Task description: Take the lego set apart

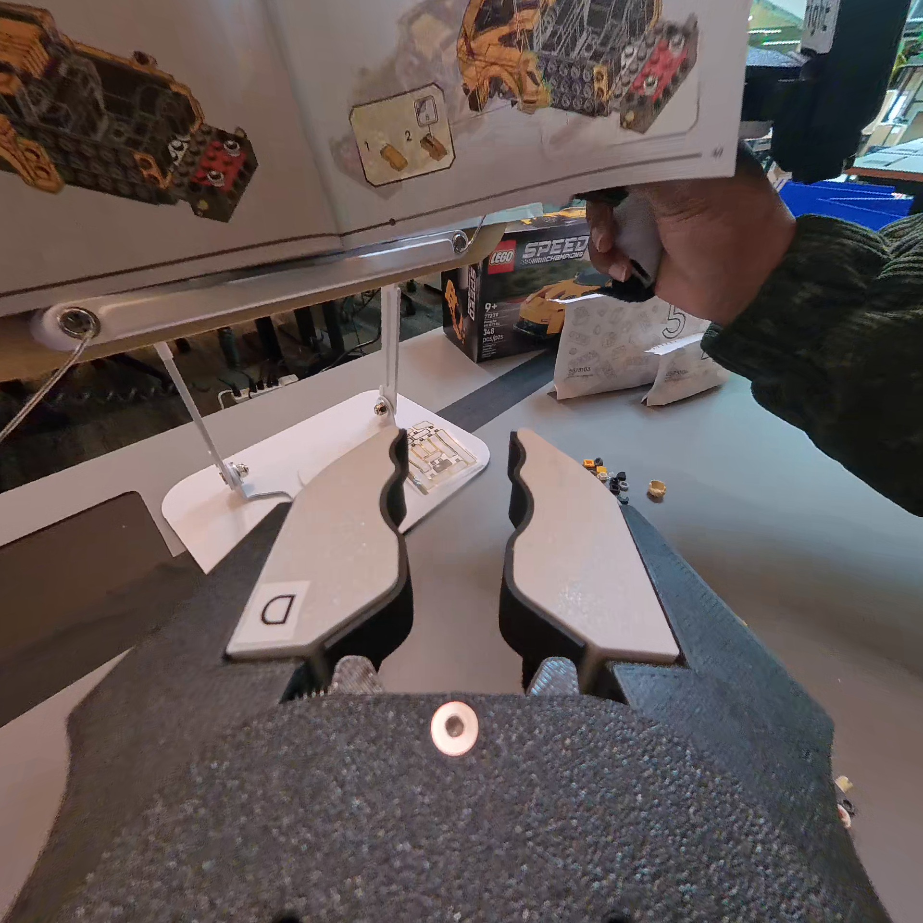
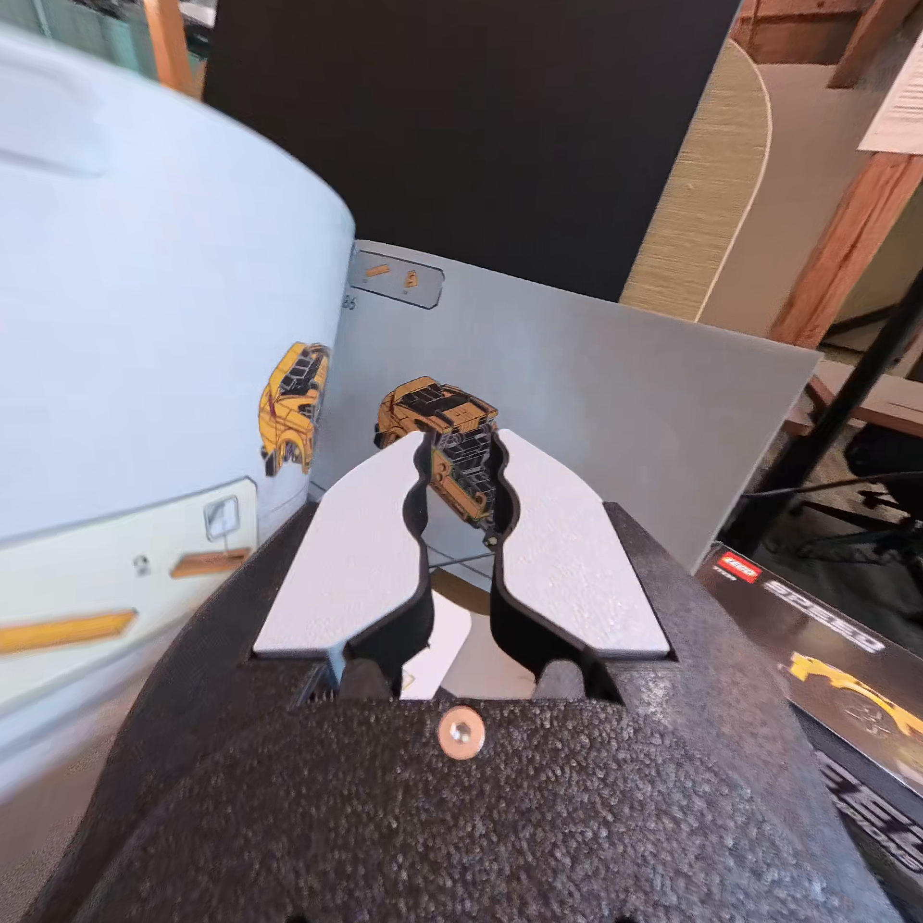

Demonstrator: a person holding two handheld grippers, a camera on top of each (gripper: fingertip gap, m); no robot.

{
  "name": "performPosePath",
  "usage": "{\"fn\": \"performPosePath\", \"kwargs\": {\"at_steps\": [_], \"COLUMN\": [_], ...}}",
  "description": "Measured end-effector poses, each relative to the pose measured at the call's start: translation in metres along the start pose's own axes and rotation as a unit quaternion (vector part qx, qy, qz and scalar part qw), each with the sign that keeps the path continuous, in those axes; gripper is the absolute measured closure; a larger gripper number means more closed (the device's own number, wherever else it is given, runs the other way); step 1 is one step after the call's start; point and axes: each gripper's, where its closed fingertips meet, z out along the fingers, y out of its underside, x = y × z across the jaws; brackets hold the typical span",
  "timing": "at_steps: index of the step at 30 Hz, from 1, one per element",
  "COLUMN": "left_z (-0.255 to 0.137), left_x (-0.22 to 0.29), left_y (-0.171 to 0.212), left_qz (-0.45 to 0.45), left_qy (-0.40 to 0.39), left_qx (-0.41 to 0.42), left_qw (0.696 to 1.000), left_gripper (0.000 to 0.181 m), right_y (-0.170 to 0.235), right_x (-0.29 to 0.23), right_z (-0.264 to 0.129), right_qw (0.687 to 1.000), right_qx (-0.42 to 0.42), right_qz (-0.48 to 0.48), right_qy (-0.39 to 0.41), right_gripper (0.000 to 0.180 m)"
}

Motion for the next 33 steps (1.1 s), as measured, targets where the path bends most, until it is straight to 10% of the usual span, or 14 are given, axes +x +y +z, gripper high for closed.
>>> {"fn": "performPosePath", "kwargs": {"at_steps": [33], "left_z": [-0.002], "left_x": [0.012], "left_y": [0.017], "left_qz": [0.014], "left_qy": [0.018], "left_qx": [-0.019], "left_qw": [1.000], "left_gripper": [0.144], "right_y": [0.000], "right_x": [0.005], "right_z": [-0.053], "right_qw": [0.970], "right_qx": [0.039], "right_qz": [0.155], "right_qy": [-0.182], "right_gripper": [0.156]}}
